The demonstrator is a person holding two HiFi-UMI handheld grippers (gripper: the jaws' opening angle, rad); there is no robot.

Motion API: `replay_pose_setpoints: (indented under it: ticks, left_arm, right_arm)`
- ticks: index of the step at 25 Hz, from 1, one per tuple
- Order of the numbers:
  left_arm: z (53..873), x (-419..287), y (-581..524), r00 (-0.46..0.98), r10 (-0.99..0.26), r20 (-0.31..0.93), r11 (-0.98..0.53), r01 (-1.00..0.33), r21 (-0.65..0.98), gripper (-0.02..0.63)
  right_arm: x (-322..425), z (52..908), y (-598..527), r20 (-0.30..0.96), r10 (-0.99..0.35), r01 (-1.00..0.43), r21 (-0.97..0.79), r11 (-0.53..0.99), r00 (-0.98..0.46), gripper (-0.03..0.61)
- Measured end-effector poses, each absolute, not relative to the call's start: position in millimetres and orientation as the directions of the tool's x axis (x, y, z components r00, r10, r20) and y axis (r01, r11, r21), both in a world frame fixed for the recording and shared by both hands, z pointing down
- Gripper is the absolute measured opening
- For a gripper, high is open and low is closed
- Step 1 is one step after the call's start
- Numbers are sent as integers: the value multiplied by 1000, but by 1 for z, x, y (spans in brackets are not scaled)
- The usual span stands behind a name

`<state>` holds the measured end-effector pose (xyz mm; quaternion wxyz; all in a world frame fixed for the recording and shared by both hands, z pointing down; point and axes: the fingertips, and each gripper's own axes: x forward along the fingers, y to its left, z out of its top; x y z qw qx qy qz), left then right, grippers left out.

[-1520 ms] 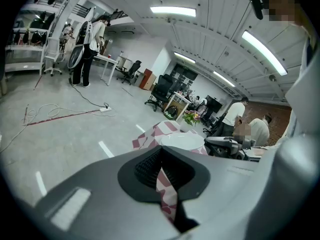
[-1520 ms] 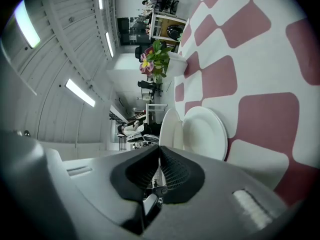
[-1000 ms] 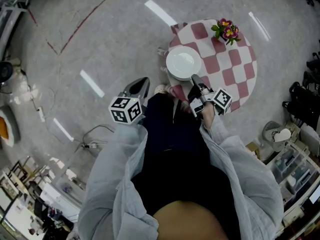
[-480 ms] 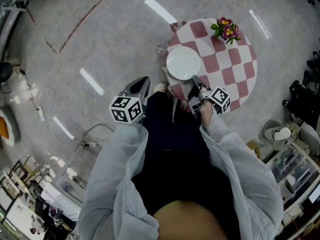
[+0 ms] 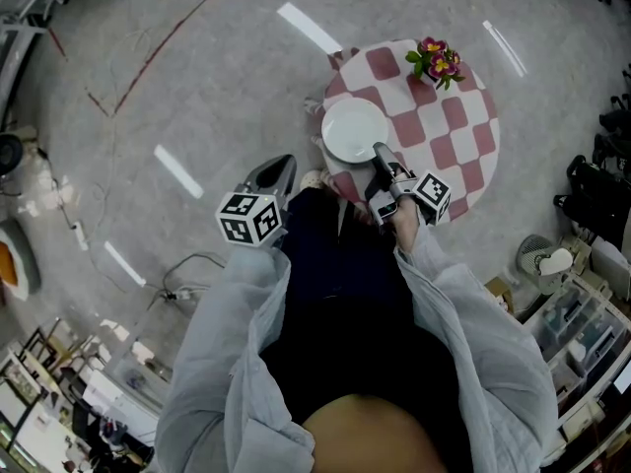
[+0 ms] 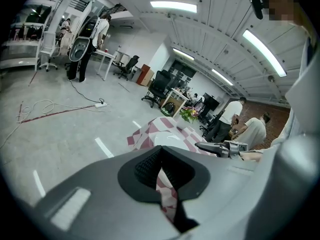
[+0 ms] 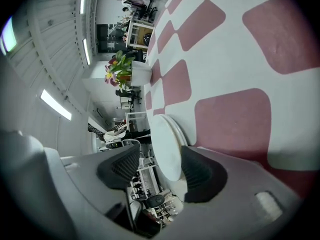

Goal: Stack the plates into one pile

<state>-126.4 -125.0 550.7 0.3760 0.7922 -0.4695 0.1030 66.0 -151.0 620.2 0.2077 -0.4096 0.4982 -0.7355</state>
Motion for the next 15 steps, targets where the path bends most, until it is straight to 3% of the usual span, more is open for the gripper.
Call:
replay_pose_setpoints:
  ticks: [4,8,15]
  left_arm:
    - [549,-124,-127,557,-658,507,-302,-811,500,11]
    - [546,-120,-137,589,-646,486,-349,-794,499,11]
    - [525,-115,-155,650,-616,445,-452,-754,477,11]
  right_arm:
    - [63,610,-156,376,-726,-72,-908,-413,-576,393]
    - [65,605,-160,382,-737,-76,-908,-413,-557,485]
    - [79,569,-166,318,-807,-87,-944,-319,-497,529]
